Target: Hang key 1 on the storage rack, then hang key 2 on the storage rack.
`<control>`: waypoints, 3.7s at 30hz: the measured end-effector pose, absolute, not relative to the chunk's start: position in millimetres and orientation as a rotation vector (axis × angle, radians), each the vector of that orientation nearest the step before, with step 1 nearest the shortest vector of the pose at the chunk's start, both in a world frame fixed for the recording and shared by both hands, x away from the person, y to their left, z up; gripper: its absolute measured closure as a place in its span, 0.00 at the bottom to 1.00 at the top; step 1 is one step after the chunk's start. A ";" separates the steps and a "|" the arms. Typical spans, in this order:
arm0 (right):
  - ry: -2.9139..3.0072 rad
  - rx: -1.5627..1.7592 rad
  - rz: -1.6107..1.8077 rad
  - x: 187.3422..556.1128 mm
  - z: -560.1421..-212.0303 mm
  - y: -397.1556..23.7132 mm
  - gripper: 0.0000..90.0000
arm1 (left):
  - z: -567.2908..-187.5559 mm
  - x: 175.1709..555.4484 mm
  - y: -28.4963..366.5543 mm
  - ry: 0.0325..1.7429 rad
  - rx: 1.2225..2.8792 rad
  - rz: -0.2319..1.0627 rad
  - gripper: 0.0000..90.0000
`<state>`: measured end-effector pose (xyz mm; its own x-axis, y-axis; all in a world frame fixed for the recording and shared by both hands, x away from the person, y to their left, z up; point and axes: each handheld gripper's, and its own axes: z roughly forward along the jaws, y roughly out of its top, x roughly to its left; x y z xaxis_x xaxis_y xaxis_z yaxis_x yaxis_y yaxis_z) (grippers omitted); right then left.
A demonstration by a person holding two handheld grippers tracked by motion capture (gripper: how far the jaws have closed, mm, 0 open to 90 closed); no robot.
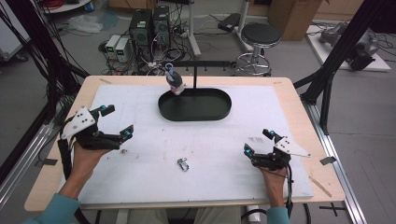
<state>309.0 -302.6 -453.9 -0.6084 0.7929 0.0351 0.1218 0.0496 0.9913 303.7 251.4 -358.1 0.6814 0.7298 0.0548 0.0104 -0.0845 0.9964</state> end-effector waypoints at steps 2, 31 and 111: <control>1.792 0.908 1.601 309.2 -453.9 -302.7 0.01 | -364.8 298.4 254.0 0.634 1.540 0.672 0.02; 1.789 0.908 1.598 309.0 -453.5 -302.6 0.01 | -402.9 276.0 269.2 0.646 1.468 0.695 0.02; 2.745 0.073 1.458 363.3 -362.2 -131.8 0.01 | -457.6 271.8 283.3 0.703 1.431 0.727 0.02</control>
<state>363.3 -131.8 -362.2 -0.9984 0.0568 -0.0065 0.0264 0.5590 0.8288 271.8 283.3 -457.6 0.6070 0.7947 0.0054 -0.0216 0.0097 0.9997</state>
